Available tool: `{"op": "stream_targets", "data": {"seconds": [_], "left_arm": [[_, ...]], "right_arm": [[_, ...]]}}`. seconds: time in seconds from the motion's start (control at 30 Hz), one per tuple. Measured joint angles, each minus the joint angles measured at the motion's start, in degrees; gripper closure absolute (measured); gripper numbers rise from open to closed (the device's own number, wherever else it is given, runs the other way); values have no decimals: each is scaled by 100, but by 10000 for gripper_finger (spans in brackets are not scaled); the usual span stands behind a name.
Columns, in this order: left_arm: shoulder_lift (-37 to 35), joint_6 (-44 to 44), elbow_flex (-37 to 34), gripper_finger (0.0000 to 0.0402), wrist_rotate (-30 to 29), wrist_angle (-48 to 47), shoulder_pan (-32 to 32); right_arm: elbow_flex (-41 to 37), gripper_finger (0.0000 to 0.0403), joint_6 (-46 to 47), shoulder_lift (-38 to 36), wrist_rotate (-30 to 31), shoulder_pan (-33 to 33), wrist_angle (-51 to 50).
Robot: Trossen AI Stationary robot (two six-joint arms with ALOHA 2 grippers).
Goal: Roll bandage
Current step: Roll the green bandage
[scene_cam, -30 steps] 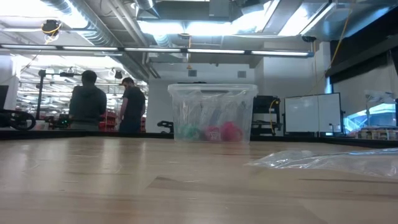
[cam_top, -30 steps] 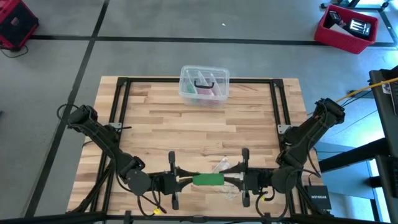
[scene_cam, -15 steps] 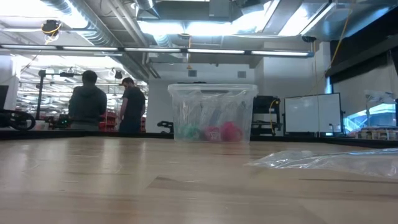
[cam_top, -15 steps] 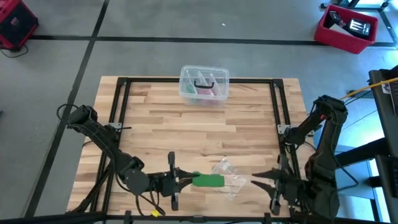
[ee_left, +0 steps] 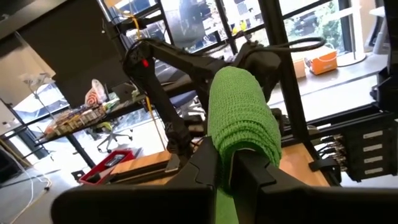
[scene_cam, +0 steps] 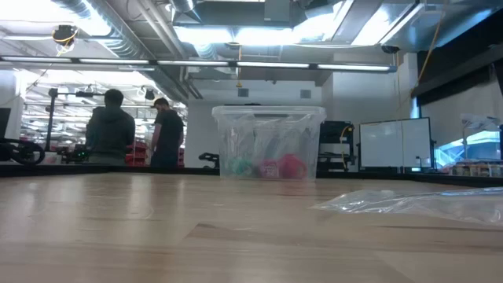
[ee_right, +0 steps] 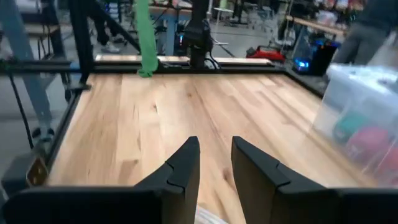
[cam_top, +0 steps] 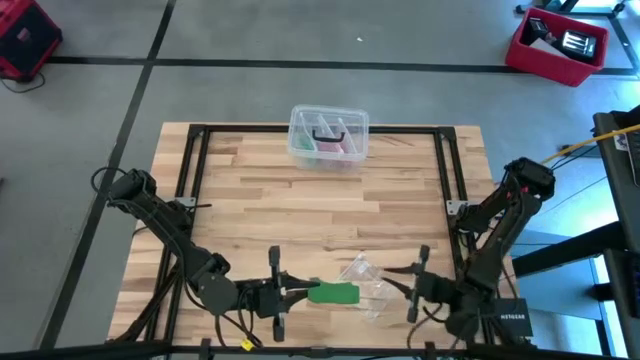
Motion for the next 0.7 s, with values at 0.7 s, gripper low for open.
{"op": "stream_targets", "data": {"seconds": [0.7], "left_arm": [[0,-63,0,391,2,3,-4]], "right_arm": [[-93,290,-729,79,-2911,-1526,1846]]}}
